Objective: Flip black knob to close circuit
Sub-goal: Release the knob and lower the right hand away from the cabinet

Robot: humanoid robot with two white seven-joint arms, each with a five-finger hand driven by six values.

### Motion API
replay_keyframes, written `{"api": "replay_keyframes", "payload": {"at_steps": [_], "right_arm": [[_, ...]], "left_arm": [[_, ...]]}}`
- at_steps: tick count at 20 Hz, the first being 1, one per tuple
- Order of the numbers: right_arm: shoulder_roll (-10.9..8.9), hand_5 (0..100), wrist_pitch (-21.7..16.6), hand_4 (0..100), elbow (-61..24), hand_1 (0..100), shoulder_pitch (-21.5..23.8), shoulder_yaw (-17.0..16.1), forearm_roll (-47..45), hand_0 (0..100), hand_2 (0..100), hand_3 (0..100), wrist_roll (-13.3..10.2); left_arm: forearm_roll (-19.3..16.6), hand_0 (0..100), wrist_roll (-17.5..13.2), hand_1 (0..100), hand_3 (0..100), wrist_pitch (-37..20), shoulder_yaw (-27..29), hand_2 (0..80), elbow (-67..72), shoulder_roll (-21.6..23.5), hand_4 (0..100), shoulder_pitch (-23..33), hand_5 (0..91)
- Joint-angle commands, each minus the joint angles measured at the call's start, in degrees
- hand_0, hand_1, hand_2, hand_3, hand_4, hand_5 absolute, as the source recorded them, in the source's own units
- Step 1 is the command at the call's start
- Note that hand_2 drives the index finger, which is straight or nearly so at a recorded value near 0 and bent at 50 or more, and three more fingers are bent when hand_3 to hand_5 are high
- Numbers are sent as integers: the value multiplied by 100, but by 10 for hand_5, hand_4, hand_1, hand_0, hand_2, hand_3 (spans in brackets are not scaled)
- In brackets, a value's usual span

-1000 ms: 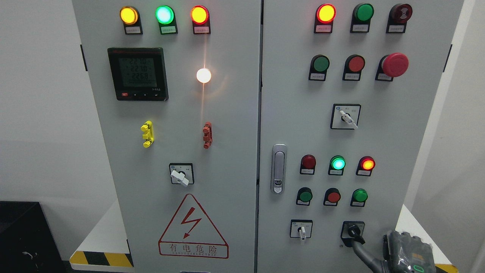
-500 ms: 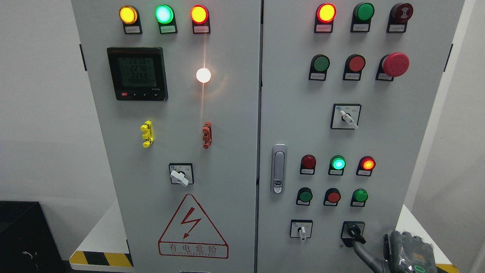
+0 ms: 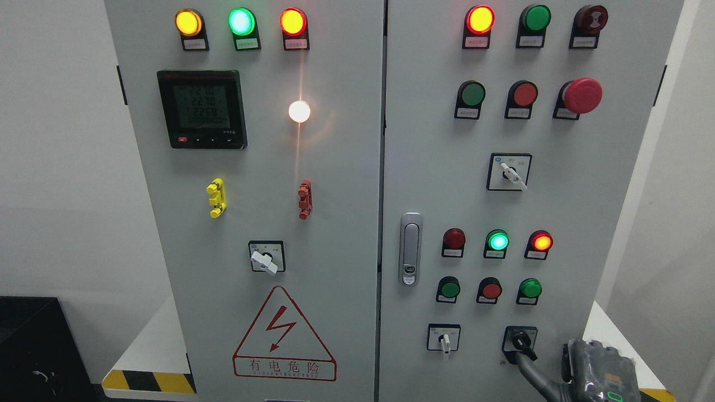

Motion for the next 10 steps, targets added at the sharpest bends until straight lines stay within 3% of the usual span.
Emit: {"api": "replay_keyframes", "payload": {"at_steps": [1,10], "right_arm": [[36,973,-17,948,41,0,68,221,1,0,933,1000,22],[45,966,-25,942,-99,0,271,467,-131,0,926,1000,-92]], "left_arm": [[5,120,-4,556,0,4,0,0,-176,0,0,132,0],[4,120,-4,556,0,4,0,0,-176,0,0,132,0]]}}
